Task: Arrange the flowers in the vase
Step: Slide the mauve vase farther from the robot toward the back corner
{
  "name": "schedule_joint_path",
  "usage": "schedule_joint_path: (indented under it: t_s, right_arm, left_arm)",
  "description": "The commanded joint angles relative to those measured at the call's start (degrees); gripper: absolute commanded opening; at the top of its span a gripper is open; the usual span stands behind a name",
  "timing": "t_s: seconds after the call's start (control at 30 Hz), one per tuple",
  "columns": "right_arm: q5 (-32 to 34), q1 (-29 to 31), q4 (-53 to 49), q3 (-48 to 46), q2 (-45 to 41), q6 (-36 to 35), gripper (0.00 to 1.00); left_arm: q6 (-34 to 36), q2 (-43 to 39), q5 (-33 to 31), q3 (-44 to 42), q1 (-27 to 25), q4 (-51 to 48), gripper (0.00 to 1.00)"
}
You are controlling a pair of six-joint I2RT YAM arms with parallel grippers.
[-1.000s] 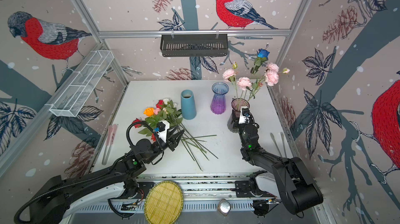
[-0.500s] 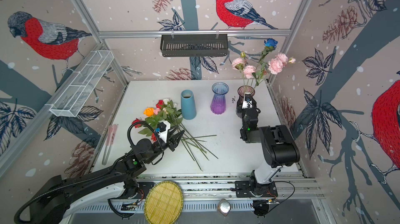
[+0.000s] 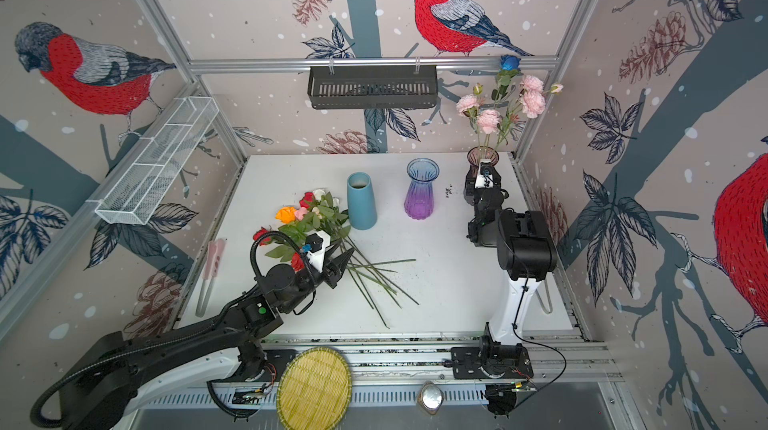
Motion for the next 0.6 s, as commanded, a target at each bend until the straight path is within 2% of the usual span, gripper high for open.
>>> schedule_joint_path:
  t_s: [0.0,0.2,0.43,0.57]
  right_arm:
    - [-2.6,-0.9,5.6,3.2,1.1,-0.3,0.3]
    - [-5.8,-2.2,1.7,8.5,4.8,1.7,0.36]
    - [-5.1,-2.3,1.0,10.4,6.6,3.6,0.38]
    - [-4.8,-2.5,0.0,10.6,6.8,2.4,0.38]
  left_arm:
    - [1.2,0.6,-0.6,0.6,0.1,0.0,0.47]
    - [2.2,1.0,1.1,0.3,0.1,1.4,0.47]
    - [2.5,0.7,1.7,0.0,0.1,1.5,0.47]
    - [2.8,0.6,2.7,-0.1,0.1,1.9,0.47]
